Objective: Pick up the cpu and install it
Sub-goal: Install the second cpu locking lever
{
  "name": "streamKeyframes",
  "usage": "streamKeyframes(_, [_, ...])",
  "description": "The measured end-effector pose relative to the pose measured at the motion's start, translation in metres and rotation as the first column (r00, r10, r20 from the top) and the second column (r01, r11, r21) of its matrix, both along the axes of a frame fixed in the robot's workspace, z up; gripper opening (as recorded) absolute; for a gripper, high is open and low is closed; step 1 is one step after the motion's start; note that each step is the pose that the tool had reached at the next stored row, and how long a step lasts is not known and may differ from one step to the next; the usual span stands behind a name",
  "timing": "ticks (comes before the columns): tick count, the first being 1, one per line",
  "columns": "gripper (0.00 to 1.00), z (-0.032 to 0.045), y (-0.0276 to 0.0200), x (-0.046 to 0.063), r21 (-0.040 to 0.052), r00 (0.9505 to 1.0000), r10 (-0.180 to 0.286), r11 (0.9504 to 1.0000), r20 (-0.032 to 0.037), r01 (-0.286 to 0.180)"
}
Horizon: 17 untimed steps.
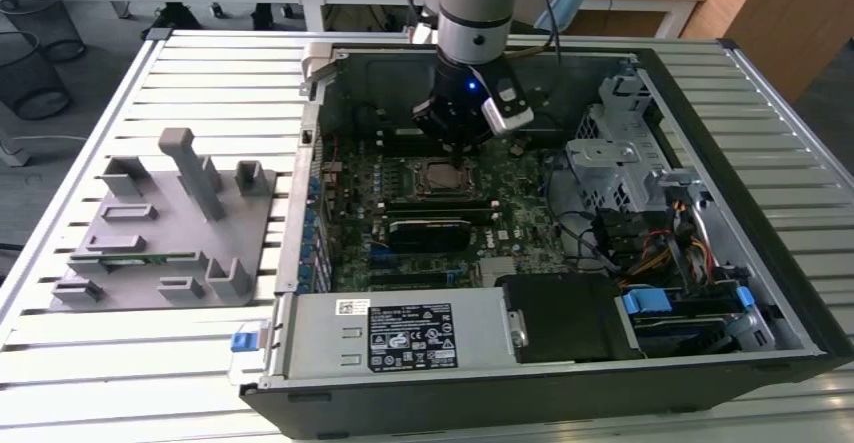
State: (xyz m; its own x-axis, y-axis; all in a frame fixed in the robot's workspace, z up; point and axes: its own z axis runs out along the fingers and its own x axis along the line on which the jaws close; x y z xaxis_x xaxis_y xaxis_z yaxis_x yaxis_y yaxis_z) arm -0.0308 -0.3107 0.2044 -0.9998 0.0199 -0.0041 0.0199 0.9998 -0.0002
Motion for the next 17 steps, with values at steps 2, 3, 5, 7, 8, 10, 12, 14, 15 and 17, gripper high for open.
streamKeyframes(2, [0.11, 0.0037, -0.0002, 0.000, 0.0001, 1.0000, 0.000, 1.0000, 0.0001, 0.000])
streamKeyframes(3, [0.11, 0.0060, -0.0002, 0.000, 0.0002, 1.0000, 0.000, 1.0000, 0.0002, 0.000])
streamKeyframes(5, [0.11, 0.0120, -0.0003, 0.000, 0.0003, 1.0000, 0.000, 1.0000, 0.0002, 0.000])
streamKeyframes(7, [0.11, 0.0171, -0.0004, 0.000, 0.0002, 1.0000, 0.000, 1.0000, 0.0001, 0.000])
streamKeyframes(8, [0.11, 0.0185, -0.0007, 0.000, 0.0001, 1.0000, 0.000, 1.0000, 0.0001, 0.000])
streamKeyframes(10, [0.11, 0.0189, -0.0027, 0.000, 0.0003, 1.0000, 0.000, 1.0000, 0.0002, 0.000])
streamKeyframes(12, [0.11, 0.0190, -0.0063, 0.000, 0.0002, 1.0000, 0.000, 1.0000, 0.0000, 0.000])
streamKeyframes(14, [0.11, 0.0189, -0.0105, 0.000, 0.0003, 1.0000, 0.000, 1.0000, 0.0001, 0.000])
streamKeyframes(15, [0.11, 0.0189, -0.0125, 0.000, 0.0003, 1.0000, 0.000, 1.0000, 0.0002, 0.000])
streamKeyframes(17, [0.11, 0.0190, -0.0166, 0.000, 0.0001, 1.0000, 0.000, 1.0000, 0.0001, 0.000])
